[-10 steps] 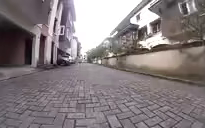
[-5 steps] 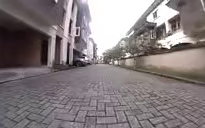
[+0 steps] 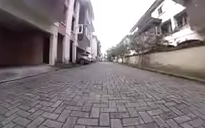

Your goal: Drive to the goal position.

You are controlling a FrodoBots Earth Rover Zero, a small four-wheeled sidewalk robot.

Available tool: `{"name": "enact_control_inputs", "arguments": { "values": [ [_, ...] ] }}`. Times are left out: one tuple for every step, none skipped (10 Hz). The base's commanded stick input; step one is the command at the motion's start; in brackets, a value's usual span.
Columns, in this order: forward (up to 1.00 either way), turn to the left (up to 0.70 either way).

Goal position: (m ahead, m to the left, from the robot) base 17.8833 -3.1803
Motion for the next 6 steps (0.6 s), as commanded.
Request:
{"name": "enact_control_inputs", "arguments": {
  "values": [
    [0.70,0.00],
    [0.70,0.00],
    [0.70,0.00],
    [0.70,0.00],
    [0.70,0.00],
    [0.70,0.00]
  ]
}}
